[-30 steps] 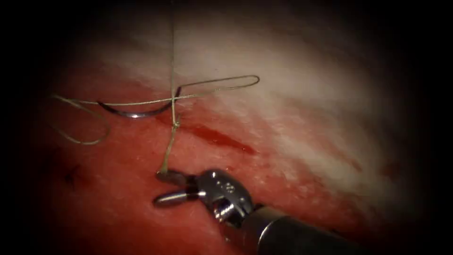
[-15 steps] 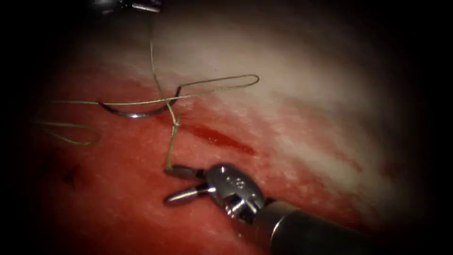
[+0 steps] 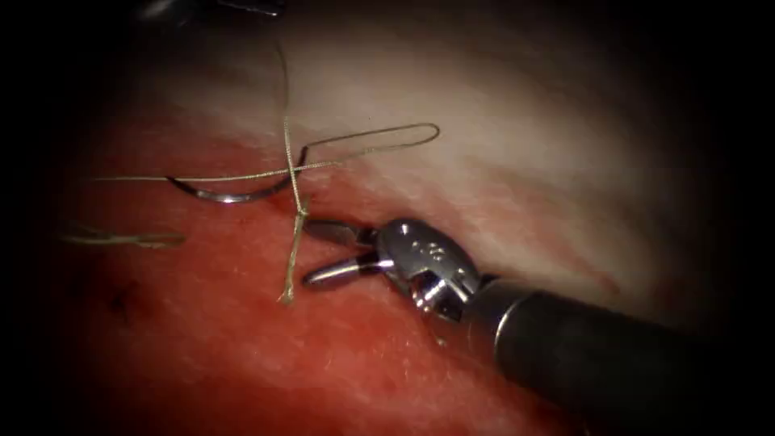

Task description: Wound Closure

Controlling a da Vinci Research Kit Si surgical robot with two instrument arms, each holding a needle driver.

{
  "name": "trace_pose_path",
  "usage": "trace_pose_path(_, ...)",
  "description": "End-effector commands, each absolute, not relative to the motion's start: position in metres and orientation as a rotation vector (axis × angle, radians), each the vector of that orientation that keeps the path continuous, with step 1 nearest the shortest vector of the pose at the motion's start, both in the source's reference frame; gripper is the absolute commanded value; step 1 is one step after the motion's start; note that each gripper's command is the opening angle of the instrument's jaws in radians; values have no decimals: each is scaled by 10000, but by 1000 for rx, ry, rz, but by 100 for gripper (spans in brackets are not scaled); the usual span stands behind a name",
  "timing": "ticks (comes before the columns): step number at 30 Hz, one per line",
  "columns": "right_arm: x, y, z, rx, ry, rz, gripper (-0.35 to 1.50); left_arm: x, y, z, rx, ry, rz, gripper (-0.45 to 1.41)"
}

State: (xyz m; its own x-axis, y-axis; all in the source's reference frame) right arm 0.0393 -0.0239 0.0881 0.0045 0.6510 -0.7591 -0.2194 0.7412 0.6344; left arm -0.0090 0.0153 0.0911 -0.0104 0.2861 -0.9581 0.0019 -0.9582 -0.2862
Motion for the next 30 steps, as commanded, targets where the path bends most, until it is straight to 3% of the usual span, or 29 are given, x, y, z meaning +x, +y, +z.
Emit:
trace_pose_path(1,403,-230,891,375,1414,703,128,-95,155,911,-2064,-308,2074,-45)
trace_pose_path(10,404,-202,908,342,1420,722,128,-99,148,874,-2093,-338,2041,-45)
trace_pose_path(30,461,-185,933,310,1436,701,130,-107,144,867,-2105,-348,2040,-45)
